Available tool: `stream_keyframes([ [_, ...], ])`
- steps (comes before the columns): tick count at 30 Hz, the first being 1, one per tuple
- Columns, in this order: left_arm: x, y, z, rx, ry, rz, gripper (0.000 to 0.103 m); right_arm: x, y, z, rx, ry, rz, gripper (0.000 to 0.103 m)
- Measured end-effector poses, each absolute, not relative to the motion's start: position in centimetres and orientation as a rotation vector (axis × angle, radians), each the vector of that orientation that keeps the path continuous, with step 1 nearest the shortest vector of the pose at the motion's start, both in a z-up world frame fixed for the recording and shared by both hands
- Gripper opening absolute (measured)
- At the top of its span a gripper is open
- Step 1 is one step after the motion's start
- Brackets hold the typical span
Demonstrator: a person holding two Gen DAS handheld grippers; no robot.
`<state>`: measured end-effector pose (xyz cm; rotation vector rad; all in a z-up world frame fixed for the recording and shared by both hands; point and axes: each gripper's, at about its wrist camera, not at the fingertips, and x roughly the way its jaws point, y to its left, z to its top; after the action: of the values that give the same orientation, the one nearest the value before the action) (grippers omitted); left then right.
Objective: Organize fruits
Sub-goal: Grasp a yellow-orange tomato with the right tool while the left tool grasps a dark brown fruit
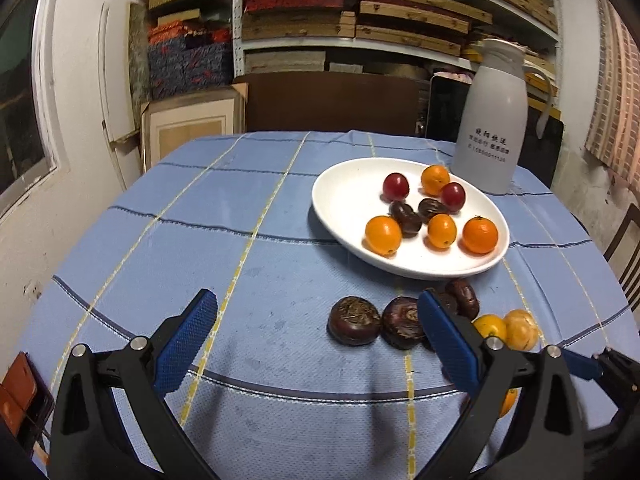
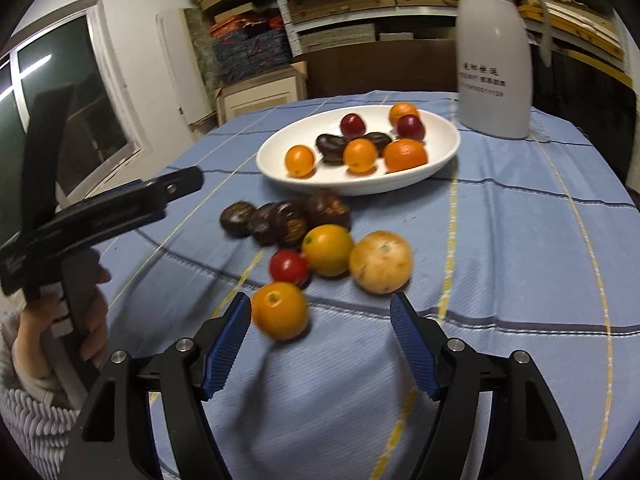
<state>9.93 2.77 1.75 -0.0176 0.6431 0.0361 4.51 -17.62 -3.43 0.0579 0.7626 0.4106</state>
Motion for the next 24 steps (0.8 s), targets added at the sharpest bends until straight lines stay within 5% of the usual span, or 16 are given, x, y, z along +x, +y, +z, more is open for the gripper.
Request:
stream_keyframes([
  [13,11.4,3.1,0.2,0.006,0.726,0.055,0.098,6.1,-14.4,-5.1,0.026,0.884,0.468,0.059],
  [17,12.1,3.6,-0.7,0.004,0.772,0.057,0.098,6.5,-14.3,-5.4,0.038,0.893,0.476,0.037],
  [24,12.6,2.1,-2.0,0.117,0.775,0.041,0.098,6.0,-15.5,-5.4,0.076,0.894,0.467,0.037],
])
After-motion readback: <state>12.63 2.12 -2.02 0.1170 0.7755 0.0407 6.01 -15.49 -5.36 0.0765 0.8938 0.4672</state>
